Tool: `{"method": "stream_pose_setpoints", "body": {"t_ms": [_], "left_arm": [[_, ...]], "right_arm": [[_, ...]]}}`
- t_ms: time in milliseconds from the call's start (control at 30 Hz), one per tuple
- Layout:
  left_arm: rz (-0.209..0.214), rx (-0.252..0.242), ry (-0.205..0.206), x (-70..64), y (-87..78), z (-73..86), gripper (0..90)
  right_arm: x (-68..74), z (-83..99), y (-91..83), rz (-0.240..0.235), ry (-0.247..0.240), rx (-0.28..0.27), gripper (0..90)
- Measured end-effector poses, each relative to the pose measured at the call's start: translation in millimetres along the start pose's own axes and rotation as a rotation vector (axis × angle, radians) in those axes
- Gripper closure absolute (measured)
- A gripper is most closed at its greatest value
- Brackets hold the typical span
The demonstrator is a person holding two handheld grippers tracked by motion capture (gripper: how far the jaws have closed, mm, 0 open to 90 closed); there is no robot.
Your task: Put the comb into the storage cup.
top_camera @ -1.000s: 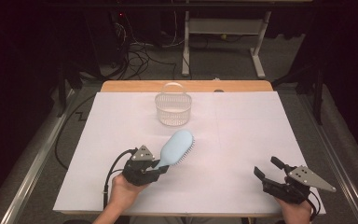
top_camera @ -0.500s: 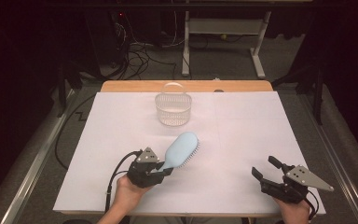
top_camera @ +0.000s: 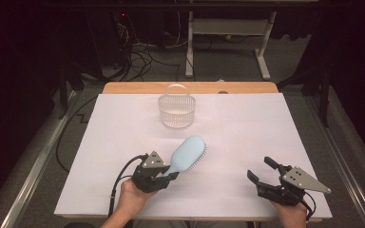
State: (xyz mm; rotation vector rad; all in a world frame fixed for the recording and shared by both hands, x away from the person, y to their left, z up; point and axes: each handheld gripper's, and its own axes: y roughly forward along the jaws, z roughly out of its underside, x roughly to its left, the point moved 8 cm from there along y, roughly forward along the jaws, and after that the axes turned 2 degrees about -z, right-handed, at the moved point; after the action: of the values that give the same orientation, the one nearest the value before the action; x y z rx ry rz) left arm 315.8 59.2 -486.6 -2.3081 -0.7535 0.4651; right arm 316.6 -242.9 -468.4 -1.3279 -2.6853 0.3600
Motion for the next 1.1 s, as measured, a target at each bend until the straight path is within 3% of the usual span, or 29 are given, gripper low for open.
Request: {"method": "stream_pose_setpoints", "body": {"t_ms": [333, 900, 1100], "left_arm": [[0.0, 0.003, 0.013, -2.3, 3.8, -2.3, 67.6], [0.016, 0.008, 0.022, -8.9, 9.2, -4.1, 67.5], [0.02, 0.012, 0.03, -11.2, 11.2, -5.4, 67.5]], "right_arm": [[7.8, -4.0, 2.5, -0.028, 0.021, -0.02, 21.3], [23.5, -6.9, 12.8, -0.07, -0.002, -0.008, 19.8], [25.8, -11.5, 14.4, -0.08, 0.027, -0.037, 17.8]]}}
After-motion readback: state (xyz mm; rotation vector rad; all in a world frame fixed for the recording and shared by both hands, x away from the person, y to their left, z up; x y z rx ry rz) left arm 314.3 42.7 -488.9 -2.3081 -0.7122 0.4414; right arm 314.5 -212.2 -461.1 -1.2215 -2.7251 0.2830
